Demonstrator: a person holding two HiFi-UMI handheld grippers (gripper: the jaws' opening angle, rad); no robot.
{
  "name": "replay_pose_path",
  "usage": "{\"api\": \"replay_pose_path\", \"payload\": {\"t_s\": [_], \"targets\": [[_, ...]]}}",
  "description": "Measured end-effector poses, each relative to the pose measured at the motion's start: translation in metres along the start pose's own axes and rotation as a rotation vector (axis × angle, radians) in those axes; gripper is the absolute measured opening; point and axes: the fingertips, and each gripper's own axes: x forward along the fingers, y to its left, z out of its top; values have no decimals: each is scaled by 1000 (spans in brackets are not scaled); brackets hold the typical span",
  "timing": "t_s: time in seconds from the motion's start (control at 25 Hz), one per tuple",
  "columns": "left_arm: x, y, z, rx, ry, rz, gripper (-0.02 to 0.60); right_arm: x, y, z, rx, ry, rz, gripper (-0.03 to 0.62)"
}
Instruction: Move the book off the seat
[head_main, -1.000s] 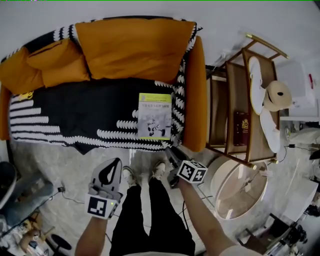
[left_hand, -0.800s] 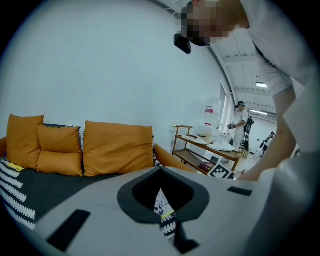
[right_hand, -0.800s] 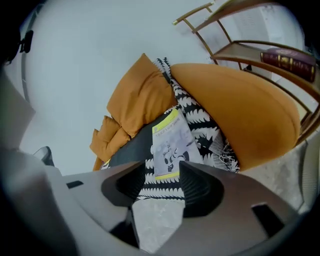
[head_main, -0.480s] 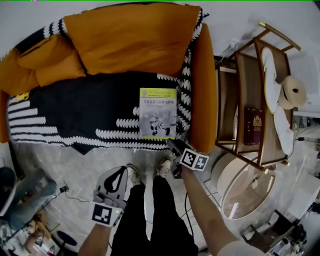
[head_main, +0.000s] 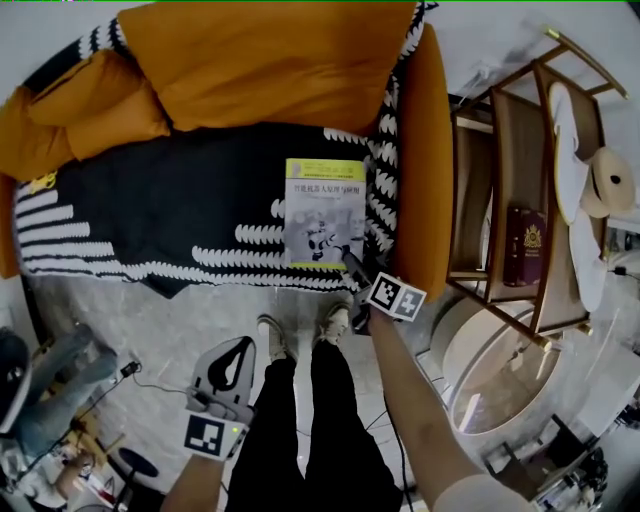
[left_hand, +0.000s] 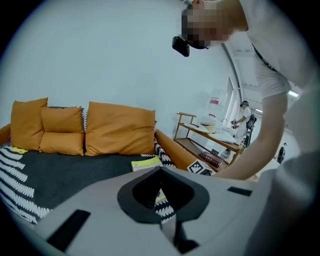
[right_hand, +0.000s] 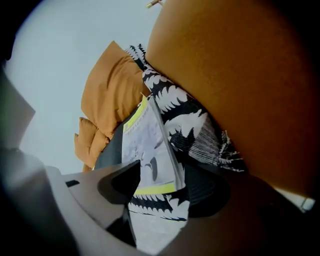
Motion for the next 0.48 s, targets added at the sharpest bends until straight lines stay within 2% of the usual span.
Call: {"api": "replay_pose_path", "payload": {"t_s": [0.12,0.32,0.48], "targets": [[3,-2,1,-2,-2,-2,15,11,4,5,-6,10,23,284],[5,-3,-4,0,-3,-3,15,31,-6,1,-85,59,21,287],[1,3,-11,2,25,10,17,35,-10,1,-126,58,27,279]]}}
